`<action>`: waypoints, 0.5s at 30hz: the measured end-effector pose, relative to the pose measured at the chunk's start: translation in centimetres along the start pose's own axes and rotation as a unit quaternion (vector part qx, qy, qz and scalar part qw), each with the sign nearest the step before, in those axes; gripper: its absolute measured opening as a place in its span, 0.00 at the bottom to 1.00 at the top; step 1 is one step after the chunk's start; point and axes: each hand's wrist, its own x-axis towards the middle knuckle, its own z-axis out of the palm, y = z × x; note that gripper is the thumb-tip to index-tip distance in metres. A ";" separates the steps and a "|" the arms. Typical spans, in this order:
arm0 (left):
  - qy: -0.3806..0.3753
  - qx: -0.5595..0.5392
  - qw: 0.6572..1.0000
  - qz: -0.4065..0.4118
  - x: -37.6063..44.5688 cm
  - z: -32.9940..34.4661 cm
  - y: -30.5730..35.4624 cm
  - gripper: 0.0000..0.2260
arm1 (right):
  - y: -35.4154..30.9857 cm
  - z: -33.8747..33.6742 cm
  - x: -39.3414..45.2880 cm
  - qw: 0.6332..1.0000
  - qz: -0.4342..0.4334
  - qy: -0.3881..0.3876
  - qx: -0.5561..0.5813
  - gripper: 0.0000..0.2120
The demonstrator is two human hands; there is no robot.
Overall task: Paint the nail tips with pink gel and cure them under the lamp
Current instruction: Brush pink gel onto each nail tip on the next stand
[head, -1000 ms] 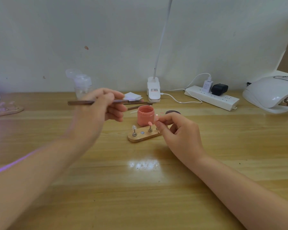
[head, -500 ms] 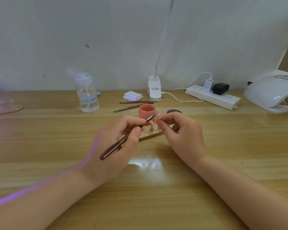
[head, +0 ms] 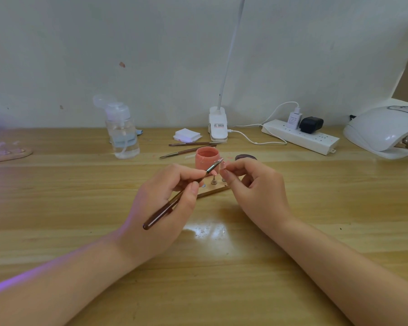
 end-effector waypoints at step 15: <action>0.001 -0.010 1.000 -0.002 0.0 0.0 -0.1 0.08 | -0.1 0.0 0.0 1.000 -0.002 -0.008 -0.003 0.02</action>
